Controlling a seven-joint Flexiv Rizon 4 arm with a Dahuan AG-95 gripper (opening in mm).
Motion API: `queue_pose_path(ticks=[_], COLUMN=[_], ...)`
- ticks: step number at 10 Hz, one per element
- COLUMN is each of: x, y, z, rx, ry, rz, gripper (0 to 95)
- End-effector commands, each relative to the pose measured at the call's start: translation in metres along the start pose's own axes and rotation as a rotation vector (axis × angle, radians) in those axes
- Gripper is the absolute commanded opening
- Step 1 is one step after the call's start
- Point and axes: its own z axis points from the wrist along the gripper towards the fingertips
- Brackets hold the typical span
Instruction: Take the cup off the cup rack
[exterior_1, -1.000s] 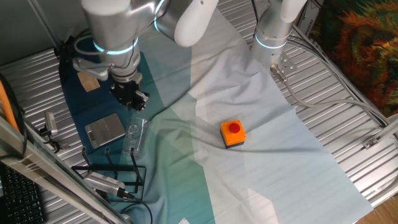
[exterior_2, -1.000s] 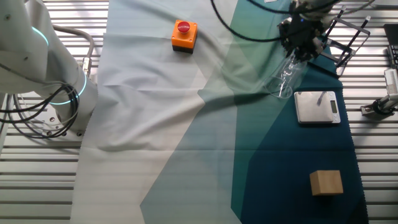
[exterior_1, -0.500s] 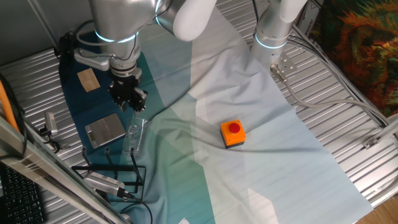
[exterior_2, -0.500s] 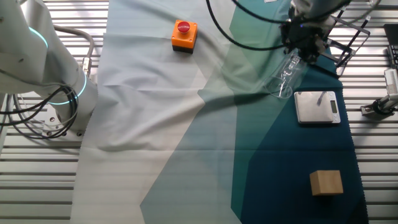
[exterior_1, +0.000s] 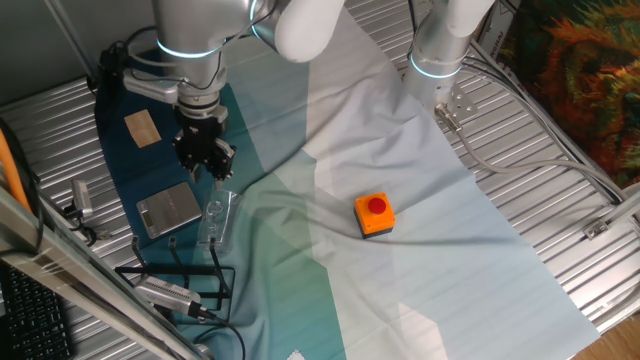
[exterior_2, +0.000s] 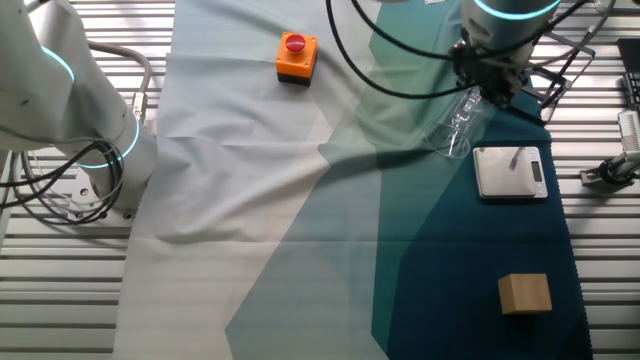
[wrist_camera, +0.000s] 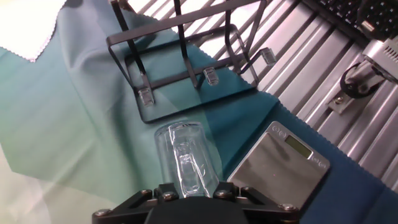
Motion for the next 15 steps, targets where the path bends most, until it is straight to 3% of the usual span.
queue_pose_path(ticks=[1,3,7,10,15], x=[0.002,0.003,0.002,0.002,0.002], y=[-0.002,-0.004,0.000,0.003,0.003], z=[0.005,0.012,0.024,0.036,0.038], rx=[-0.002,-0.012,-0.008,-0.006,-0.001], ry=[-0.024,-0.061,-0.099,-0.112,-0.123], rz=[-0.008,-0.008,-0.006,-0.019,-0.017], gripper=[38.0,38.0,38.0,38.0,38.0])
